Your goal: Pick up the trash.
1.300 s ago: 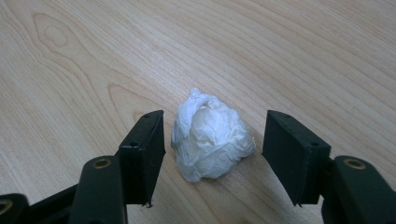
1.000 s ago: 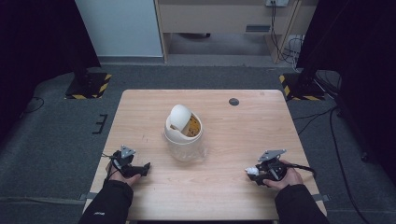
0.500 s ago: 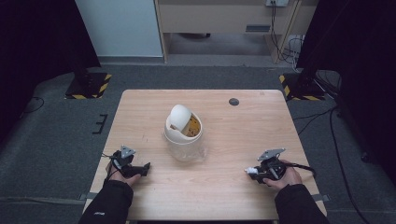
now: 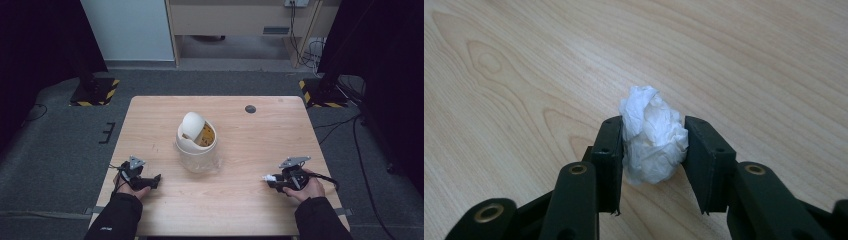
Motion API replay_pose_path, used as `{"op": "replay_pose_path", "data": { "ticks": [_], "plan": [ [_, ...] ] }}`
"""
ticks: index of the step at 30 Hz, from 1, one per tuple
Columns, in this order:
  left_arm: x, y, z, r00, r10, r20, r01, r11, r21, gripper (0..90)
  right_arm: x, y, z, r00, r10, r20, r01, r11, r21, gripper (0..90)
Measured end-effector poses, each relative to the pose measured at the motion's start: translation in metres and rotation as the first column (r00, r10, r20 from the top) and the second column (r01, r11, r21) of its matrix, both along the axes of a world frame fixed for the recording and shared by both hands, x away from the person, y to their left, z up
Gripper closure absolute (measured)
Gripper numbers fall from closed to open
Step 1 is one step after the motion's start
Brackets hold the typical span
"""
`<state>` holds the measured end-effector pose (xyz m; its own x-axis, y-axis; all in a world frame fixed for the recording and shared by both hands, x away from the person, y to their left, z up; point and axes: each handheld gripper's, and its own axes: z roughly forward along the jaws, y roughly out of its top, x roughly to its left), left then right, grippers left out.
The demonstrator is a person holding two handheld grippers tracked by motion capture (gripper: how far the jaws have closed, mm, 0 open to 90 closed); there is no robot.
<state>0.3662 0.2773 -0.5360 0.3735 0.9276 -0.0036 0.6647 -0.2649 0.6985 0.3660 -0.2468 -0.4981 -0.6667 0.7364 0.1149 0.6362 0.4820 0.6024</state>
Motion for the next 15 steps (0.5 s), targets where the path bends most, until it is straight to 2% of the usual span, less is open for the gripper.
{"op": "replay_pose_path", "data": {
  "ticks": [10, 14, 15],
  "plan": [
    [0.000, 0.000, 0.000, 1.0000, 0.000, 0.000, 0.000, 1.0000, 0.000, 0.0, 0.001, -0.006, 0.008, 0.9984, -0.043, 0.038, 0.041, 0.997, 0.063, 62.0],
    [0.000, 0.000, 0.000, 1.0000, -0.001, 0.000, 0.001, 1.0000, 0.001, 0.0, 0.002, -0.008, 0.015, 0.9950, -0.064, 0.077, 0.056, 0.994, 0.095, 62.7],
    [0.000, 0.000, 0.000, 1.0000, -0.001, 0.000, 0.001, 1.0000, 0.001, 0.0, 0.003, -0.009, 0.019, 0.9922, -0.076, 0.099, 0.064, 0.991, 0.116, 62.6]
  ]
}}
